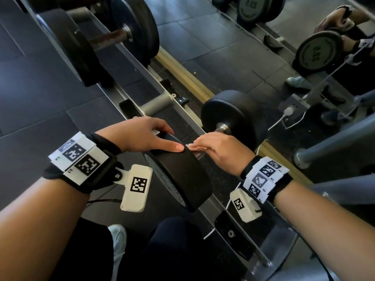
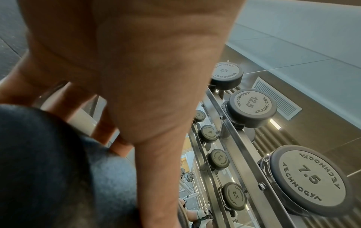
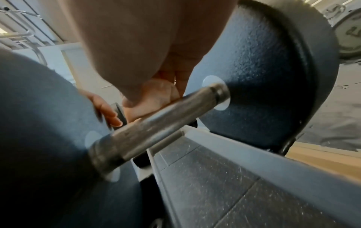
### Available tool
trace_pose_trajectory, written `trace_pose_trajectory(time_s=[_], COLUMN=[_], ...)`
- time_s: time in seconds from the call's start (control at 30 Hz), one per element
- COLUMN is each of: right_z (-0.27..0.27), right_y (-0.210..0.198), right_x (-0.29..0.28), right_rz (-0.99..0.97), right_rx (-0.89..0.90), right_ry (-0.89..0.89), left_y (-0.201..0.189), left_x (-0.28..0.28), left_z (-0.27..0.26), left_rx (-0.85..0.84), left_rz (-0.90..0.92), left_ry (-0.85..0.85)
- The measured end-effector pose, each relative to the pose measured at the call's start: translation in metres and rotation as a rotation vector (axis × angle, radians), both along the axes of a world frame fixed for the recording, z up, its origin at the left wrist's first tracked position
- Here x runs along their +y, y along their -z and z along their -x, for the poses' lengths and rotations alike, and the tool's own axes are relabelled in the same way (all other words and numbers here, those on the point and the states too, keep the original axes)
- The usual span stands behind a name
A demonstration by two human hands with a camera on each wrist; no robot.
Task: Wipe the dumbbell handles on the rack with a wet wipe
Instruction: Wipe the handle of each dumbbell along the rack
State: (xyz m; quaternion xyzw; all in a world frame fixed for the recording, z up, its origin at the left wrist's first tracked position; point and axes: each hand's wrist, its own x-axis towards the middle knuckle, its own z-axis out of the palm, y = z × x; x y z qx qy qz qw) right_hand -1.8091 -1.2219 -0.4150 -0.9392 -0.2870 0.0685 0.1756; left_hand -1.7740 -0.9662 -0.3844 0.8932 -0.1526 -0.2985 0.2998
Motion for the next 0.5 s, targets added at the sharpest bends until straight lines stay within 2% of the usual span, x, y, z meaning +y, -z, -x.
trace_pose_trajectory(time_s=[0.17,0.27,0.33,0.43,0.5], right_z=[-0.020,-0.012,-0.014,-0.029,-0.034], right_y=[-0.006,-0.001,0.001,-0.001,-0.002], right_x=[-0.007,0.001,0.005,0.000,-0.004], right_rz=[0.197,0.060,0.045,0.266,0.324], right_rx=[-0.012,0.090,0.152,0.042,-0.024], right_ry=[0.157,0.056,0.000,0.037,0.094], left_y=[0.000,0.000,0.000,0.001,0.001], left_x=[0.001,0.000,0.000,0.002,0.002], left_z=[-0.001,-0.001,-0.001,-0.001,-0.001], left_rx=[0.002,0.007,0.017,0.027,0.032], left_rz=[0.004,-0.002,0.003,0.019,0.023], left_ry=[0.004,0.011,0.009,0.003,0.005])
